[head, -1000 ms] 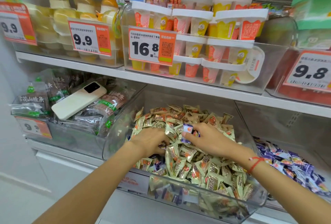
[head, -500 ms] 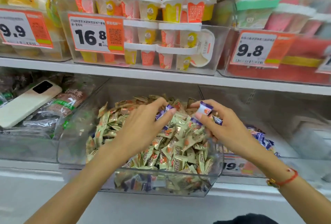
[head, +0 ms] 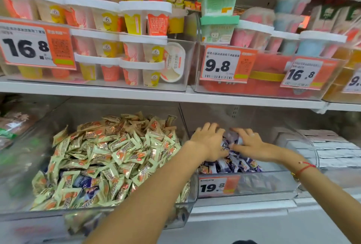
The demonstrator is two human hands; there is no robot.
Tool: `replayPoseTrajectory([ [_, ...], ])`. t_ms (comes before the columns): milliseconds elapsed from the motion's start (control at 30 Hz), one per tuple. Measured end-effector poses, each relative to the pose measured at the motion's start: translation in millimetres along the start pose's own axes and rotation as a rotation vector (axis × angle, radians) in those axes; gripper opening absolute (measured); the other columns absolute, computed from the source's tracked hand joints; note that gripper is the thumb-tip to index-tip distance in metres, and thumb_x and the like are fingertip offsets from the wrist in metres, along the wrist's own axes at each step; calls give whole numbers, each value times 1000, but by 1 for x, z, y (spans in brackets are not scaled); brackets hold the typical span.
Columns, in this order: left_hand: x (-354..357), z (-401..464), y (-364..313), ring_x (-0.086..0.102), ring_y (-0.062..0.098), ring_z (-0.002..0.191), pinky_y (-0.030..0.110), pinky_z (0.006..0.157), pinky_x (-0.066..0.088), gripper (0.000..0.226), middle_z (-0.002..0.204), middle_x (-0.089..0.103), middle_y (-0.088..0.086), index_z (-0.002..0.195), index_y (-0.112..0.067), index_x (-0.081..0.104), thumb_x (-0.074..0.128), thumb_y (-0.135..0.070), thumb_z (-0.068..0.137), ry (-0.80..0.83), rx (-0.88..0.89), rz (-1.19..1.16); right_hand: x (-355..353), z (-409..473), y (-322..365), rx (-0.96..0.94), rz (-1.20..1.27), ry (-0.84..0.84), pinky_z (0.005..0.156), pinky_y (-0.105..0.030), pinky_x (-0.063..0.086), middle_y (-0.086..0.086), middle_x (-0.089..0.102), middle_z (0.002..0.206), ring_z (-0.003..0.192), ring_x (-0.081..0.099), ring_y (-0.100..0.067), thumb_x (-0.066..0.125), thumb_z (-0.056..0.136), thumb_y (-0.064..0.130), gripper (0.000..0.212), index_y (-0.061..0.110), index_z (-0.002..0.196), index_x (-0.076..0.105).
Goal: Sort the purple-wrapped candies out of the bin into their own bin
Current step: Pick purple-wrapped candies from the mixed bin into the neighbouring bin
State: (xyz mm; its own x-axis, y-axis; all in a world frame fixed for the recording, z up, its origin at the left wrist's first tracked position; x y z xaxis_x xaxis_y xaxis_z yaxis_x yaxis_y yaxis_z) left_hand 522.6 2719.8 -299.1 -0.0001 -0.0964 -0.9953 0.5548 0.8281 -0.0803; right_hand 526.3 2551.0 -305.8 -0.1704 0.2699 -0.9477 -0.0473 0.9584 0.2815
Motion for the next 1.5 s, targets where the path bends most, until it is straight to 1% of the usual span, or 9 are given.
replayPoseTrajectory([
  [100, -13, -26, 7, 18, 21, 140, 39, 111, 20, 58, 152, 26, 4, 146, -18, 32, 48, -41, 95, -137, 86, -37, 10, -1, -6, -113, -7, -97, 113, -49, 24, -7, 25, 153, 141, 21, -31, 43, 98, 41, 49, 31, 146, 33],
  [233, -34, -99, 34, 30, 7, 131, 29, 105, 25, 34, 138, 46, -13, 130, -28, 53, 45, -36, 98, -378, 53, -78, 18, -27, 30, -417, 114, -342, 98, -38, 44, 12, 55, 124, 118, 51, -11, 56, 94, 27, 27, 34, 120, 60],
  [500, -31, -273, 153, 56, 15, 98, 33, 74, 49, 29, 105, 65, -7, 103, -20, 69, 46, -31, 90, -762, -482, 176, 30, -62, 182, -805, 226, -539, 71, -21, 46, 25, 63, 90, 86, 56, 5, 56, 89, 28, 17, 34, 96, 70],
  [767, 5, -320, 192, 56, 27, 106, 42, 75, 50, 47, 118, 62, 0, 132, -21, 52, 65, -17, 87, -683, -794, 44, 99, -16, 305, -1083, -260, 156, 93, -25, 47, 2, 68, 115, 108, 61, -12, 54, 94, 14, 24, 18, 113, 68],
  [900, 6, -320, 185, 54, 24, 119, 41, 80, 52, 46, 125, 59, -5, 139, -26, 45, 54, -22, 94, -735, -816, -45, 137, 9, 311, -1069, -690, 89, 95, -34, 40, -2, 52, 117, 112, 45, -19, 54, 90, 42, 36, 18, 115, 63],
  [1033, 7, -322, 185, 64, 23, 99, 38, 67, 51, 47, 116, 64, -4, 140, -27, 44, 55, -21, 94, -753, -799, -64, 145, 12, 317, -1085, -797, -13, 97, -37, 35, -5, 52, 118, 110, 45, -20, 59, 87, 41, 41, 17, 121, 60],
  [1200, 5, -321, 182, 65, 22, 90, 35, 62, 47, 48, 108, 66, -5, 141, -28, 43, 55, -21, 94, -779, -812, -74, 146, 15, 317, -1098, -747, 24, 83, -29, 31, -2, 59, 89, 82, 54, -17, 52, 94, 44, 35, 11, 93, 62],
  [1333, 6, -320, 181, 62, 25, 98, 35, 62, 48, 48, 112, 64, -2, 139, -25, 46, 58, -18, 92, -783, -815, -50, 125, 15, 307, -993, -316, 256, 70, -35, 43, -3, 59, 87, 77, 53, -18, 52, 93, 48, 36, 14, 87, 62],
  [1500, -6, -312, 181, 51, 27, 111, 43, 81, 50, 53, 123, 59, 5, 128, -12, 56, 72, -7, 78, -821, -656, 233, 86, -9, 282, -919, 63, 135, 96, -36, 46, 1, 62, 117, 106, 56, -12, 51, 88, 53, 49, 20, 124, 61],
])
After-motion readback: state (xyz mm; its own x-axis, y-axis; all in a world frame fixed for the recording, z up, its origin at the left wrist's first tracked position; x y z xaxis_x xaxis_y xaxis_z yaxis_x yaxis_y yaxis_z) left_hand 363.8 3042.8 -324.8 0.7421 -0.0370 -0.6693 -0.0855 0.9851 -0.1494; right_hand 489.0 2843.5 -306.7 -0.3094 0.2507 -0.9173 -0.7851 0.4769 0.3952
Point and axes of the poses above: each hand's wrist, its own z-axis towards the middle knuckle, its own x-axis out of the palm, y = z × x, the point moved 1 cm from there along z, towards the middle knuckle
